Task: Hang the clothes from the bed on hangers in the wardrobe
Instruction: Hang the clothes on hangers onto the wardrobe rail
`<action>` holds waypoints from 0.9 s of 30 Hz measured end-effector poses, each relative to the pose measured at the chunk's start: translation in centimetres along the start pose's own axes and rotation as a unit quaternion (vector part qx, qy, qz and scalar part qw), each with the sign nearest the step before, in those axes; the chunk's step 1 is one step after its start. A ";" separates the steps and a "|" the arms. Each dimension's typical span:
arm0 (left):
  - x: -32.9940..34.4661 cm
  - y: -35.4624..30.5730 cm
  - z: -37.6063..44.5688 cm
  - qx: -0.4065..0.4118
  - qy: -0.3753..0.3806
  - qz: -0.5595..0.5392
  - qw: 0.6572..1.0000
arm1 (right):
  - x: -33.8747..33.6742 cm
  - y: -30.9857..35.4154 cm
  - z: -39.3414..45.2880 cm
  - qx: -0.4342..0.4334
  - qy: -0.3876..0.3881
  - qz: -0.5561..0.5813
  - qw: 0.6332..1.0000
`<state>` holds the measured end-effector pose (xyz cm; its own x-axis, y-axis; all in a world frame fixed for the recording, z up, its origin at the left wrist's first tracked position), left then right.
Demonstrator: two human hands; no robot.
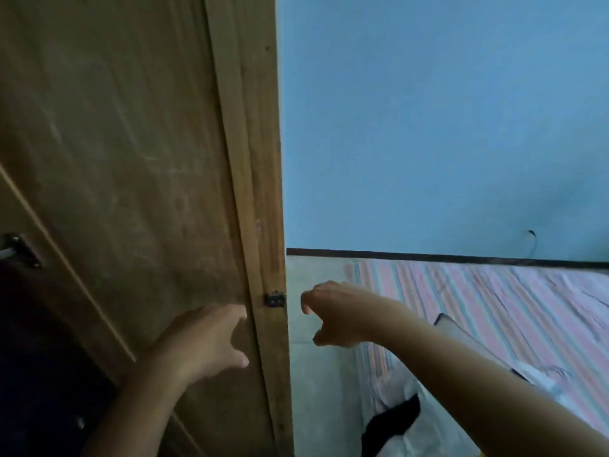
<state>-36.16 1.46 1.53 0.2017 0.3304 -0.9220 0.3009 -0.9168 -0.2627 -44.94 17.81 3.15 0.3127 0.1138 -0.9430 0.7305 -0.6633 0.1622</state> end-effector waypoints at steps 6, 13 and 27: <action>4.0 -2.3 1.8 0.088 0.008 0.079 0.993 | 3.6 -3.7 -3.5 0.119 -0.045 0.027 0.991; 9.2 -7.3 2.8 0.201 0.046 0.167 0.964 | 10.2 -7.5 -10.0 0.274 -0.046 0.042 0.960; 19.4 -24.8 4.6 0.415 0.069 0.276 0.864 | 19.5 -16.7 -22.1 0.437 -0.065 0.147 0.885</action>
<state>-43.98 29.55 -11.18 0.2277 -0.2382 -0.9441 -0.6370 -0.7698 0.0406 -37.65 47.43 -11.50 0.2979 -0.2064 -0.9320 -0.1373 -0.9755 0.1722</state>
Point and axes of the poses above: each hand's wrist, its own z-axis towards the middle knuckle, its own x-axis out of the palm, y = z × x, the point moved 5 cm from there along z, towards the middle knuckle, and after that the axes turned 3 degrees about z, right-handed, at the moved point
